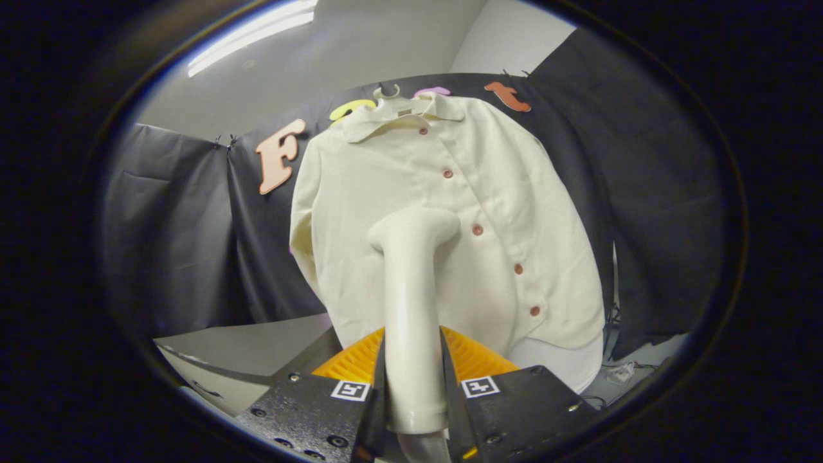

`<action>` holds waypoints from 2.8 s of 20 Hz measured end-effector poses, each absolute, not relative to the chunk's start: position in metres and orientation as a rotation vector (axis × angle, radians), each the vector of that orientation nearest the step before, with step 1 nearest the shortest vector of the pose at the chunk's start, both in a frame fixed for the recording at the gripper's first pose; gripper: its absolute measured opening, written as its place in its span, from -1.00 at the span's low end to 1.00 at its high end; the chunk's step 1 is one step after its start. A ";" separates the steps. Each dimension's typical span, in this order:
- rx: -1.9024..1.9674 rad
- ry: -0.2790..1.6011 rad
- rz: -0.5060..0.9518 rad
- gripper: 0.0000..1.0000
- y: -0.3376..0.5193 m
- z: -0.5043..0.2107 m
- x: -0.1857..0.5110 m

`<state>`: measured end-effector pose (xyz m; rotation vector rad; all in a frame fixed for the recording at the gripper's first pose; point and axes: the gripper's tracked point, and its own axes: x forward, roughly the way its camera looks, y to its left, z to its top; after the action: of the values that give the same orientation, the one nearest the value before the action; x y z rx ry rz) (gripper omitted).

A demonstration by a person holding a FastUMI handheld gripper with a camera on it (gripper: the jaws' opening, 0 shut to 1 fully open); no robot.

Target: Iron the clothes twice with a garment steamer, once on the left side and once on the right side.

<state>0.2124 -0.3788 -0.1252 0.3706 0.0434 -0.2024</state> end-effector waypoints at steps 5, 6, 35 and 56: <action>0.391 0.061 -0.204 -0.25 -0.379 -0.147 0.204; 0.395 0.064 -0.205 -0.25 -0.379 -0.151 0.203; 0.482 0.202 -0.240 -0.25 -0.371 -0.265 0.116; 0.497 0.100 -0.169 -0.26 -0.331 -0.191 0.043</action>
<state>0.0427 -0.3309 -0.1907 0.4974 0.1002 -0.1694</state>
